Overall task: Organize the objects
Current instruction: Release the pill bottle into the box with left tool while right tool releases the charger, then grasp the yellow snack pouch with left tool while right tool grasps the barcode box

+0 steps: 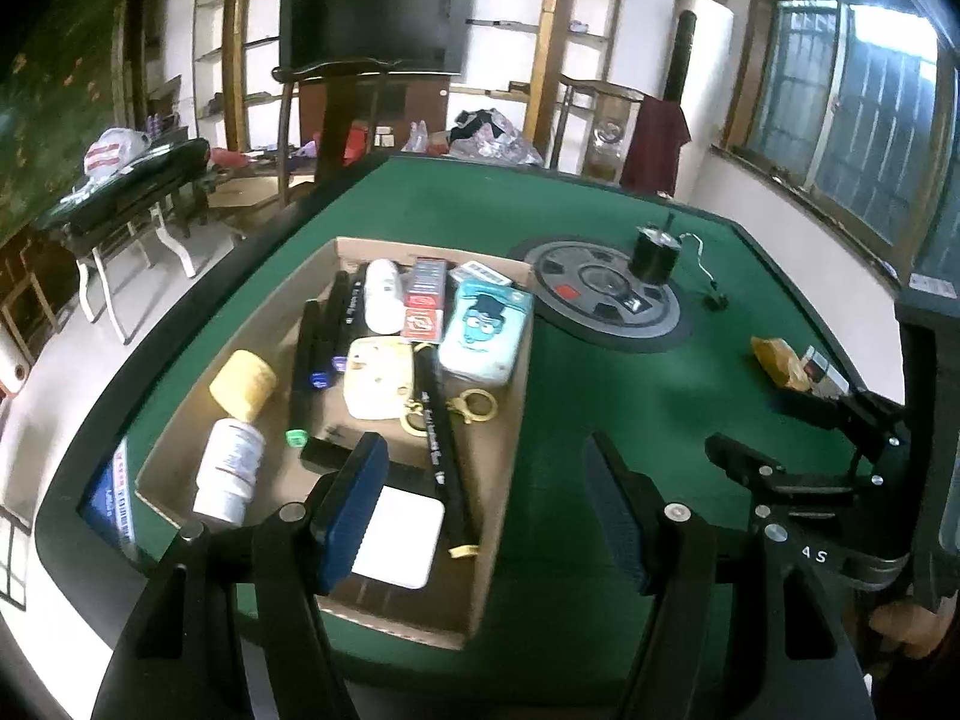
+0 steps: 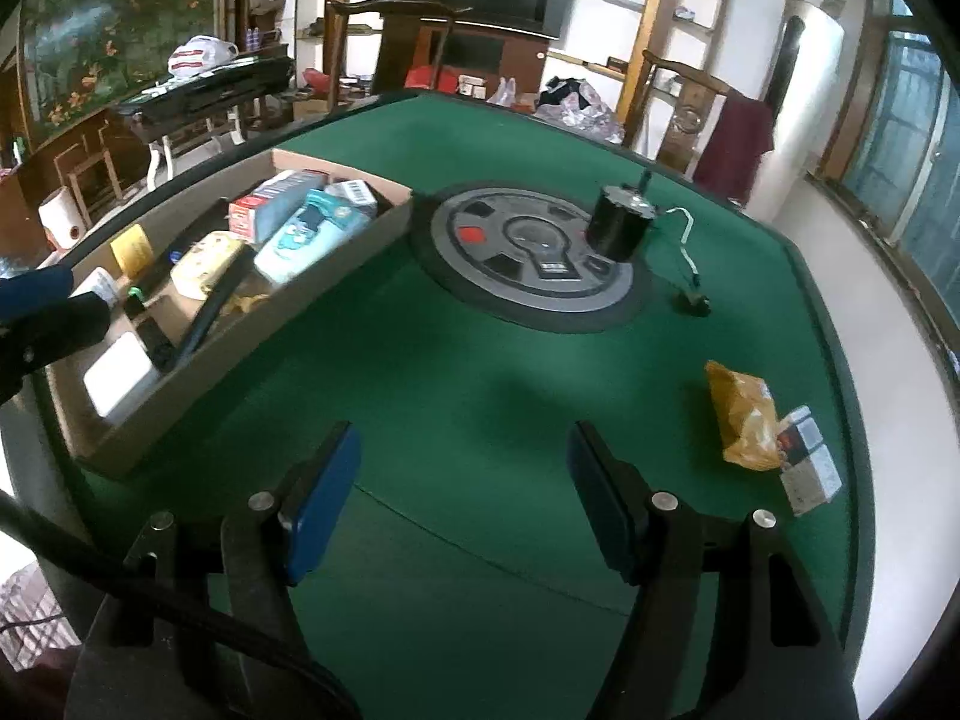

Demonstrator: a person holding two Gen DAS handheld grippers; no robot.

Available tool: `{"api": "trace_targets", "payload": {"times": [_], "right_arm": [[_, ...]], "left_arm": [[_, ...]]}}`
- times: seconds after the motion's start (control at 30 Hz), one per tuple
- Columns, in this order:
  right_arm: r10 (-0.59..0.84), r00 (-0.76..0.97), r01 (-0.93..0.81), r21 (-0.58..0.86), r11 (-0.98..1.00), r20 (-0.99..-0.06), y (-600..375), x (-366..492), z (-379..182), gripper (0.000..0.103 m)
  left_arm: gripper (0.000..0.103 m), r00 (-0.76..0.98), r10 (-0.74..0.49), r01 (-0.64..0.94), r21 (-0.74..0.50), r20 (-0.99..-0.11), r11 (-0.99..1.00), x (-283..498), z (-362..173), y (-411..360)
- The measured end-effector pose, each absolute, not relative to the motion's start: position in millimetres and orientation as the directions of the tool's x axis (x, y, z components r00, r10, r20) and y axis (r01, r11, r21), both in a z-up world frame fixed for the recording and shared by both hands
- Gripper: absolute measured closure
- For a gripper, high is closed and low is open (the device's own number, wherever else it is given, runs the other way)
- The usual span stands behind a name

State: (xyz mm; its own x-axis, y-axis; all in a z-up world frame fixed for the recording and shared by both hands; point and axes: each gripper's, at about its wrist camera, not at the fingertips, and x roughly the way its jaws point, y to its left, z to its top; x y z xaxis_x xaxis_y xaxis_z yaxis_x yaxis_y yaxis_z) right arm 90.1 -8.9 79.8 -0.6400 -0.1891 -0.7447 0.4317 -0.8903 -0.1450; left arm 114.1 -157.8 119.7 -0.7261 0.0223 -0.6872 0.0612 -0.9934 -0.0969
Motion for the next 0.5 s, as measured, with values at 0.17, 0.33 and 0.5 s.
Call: {"api": "trace_targets", "payload": {"times": [0.17,0.33,0.5], "right_arm": [[-0.174,-0.648,0.417,-0.154,-0.896,-0.742,2,89,79,0.033],[-0.161,-0.65,0.403,-0.156,-0.902,-0.743,12,85,77,0.033],[-0.15,-0.654,0.389,-0.161,-0.907,-0.741,21,83,75,0.033]], "left_arm": [[0.042,-0.719,0.023,0.045,-0.079,-0.695,-0.996,111,118,-143],[0.042,-0.707,0.025,0.033,-0.069,-0.707,-0.997,108,114,-132],[0.042,-0.698,0.03,0.022,-0.063,-0.716,-0.998,103,110,-122]]}}
